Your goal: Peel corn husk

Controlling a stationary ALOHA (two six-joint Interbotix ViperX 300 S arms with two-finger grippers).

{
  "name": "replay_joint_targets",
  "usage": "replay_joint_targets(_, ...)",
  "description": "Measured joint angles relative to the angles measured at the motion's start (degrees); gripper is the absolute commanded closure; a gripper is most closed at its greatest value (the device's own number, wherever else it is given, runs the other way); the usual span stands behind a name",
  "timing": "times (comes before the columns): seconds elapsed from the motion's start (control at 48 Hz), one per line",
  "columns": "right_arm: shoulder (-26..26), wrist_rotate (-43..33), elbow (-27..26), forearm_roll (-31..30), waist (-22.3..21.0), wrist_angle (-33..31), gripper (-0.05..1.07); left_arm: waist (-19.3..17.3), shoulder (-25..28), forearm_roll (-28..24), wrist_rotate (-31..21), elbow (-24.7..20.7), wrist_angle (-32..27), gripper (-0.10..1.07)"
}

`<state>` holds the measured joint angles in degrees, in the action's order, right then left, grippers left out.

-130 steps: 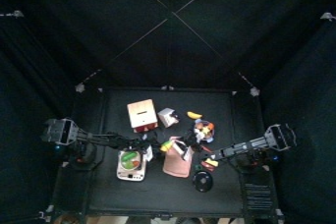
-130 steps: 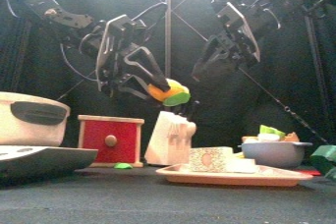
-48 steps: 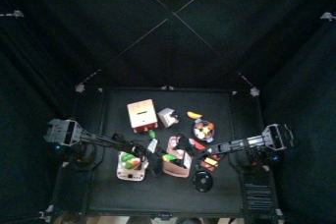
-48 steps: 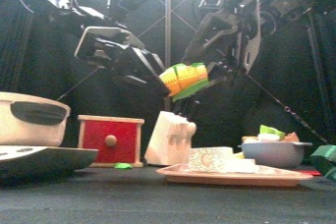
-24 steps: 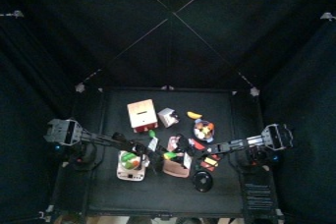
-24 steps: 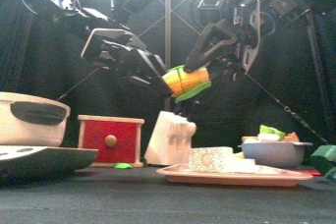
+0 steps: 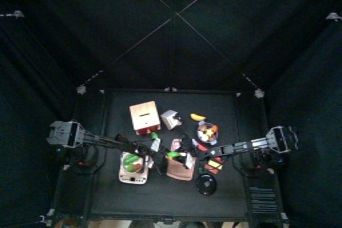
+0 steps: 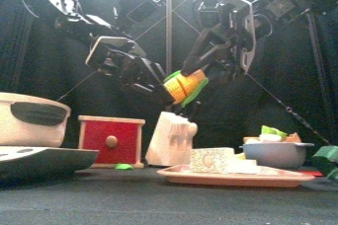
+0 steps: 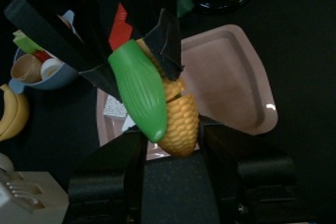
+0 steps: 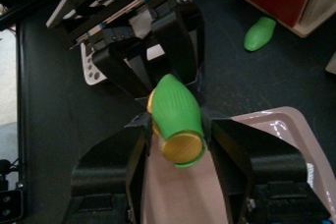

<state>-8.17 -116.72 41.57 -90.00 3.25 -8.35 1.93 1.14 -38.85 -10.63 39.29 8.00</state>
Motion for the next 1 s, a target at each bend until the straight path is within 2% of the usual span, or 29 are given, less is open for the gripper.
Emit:
replay_joint_targets(0.271, -0.09, 0.00, 0.00, 0.35, 0.00, -1.14, 0.70, 0.00, 0.00, 1.05, 0.09, 0.44, -0.09, 0.36)
replay_joint_targets(0.667, -0.09, 0.00, 0.00, 0.35, 0.00, -2.11, 0.87, -0.09, 0.09, 1.23, 0.09, 0.44, -0.18, 0.36)
replay_joint_targets(1.0, -0.09, -0.09, 0.00, 0.53, 0.09, -3.96, 0.88, -0.18, 0.00, 1.23, 0.00, 0.44, -0.18, 0.36)
